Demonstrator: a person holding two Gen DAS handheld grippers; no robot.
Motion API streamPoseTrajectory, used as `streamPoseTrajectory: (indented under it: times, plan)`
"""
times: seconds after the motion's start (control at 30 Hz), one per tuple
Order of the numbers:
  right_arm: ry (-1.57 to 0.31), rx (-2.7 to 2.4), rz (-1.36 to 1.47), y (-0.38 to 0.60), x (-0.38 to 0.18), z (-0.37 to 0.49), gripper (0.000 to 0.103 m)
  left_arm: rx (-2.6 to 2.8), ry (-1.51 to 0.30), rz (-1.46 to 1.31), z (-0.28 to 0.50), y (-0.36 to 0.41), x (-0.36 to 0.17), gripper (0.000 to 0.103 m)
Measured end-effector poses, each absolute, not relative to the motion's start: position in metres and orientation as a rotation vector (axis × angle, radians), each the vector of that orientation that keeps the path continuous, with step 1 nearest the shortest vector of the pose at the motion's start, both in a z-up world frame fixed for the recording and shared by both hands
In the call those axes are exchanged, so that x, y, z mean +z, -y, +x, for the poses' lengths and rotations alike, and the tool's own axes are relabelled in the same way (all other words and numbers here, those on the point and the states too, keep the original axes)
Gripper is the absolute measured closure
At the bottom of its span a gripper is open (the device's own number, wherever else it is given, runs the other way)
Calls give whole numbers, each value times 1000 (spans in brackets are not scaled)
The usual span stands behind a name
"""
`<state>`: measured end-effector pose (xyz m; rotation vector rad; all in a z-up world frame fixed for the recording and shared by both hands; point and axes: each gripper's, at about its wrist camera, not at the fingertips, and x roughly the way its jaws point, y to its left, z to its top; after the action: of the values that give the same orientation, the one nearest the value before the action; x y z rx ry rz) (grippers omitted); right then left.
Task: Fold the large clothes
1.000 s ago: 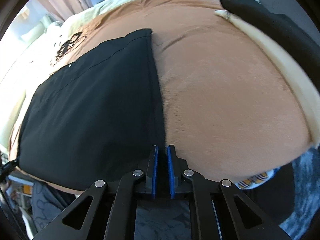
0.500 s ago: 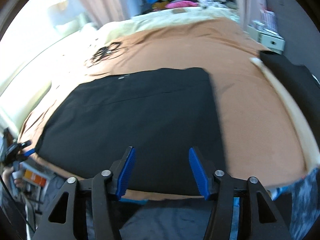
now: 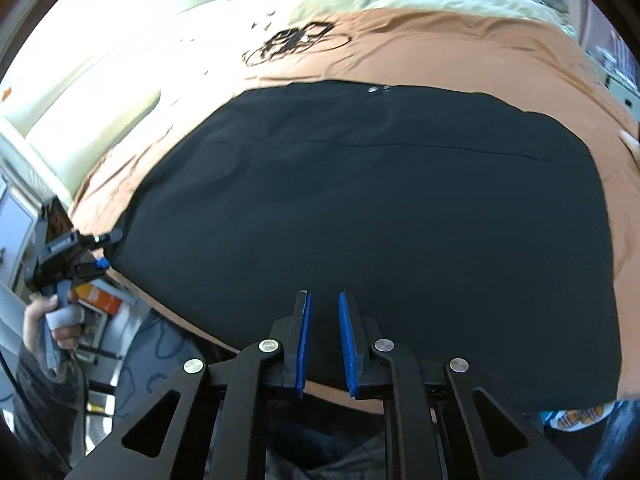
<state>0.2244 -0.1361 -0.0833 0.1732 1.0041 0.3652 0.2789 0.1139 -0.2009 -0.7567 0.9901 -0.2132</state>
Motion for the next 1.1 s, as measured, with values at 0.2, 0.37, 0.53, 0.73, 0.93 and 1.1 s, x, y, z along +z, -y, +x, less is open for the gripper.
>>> streamPoseTrajectory:
  times: [0.2,0.37,0.53,0.73,0.93,1.1]
  plan:
    - [-1080,374,115,105,-105,248,90,-190,-977,-791,275,-121,-205,68]
    - [-1097,312,88,98,-113,283,92,-177,-969,-804,273,-122,-205,71]
    - [-1119,273,113,105,-113,324,92,-161,-965,-826,273,-123,-207,71]
    - [-1131,214,123,113,-112,367,92,-125,-947,-932,268,-129,-212,72]
    - [-1139,179,121,114,-110,405,95,-104,-946,-936,263,-129,-215,72]
    - [-1137,147,120,113,-113,437,95,-114,-943,-949,261,-130,-218,72]
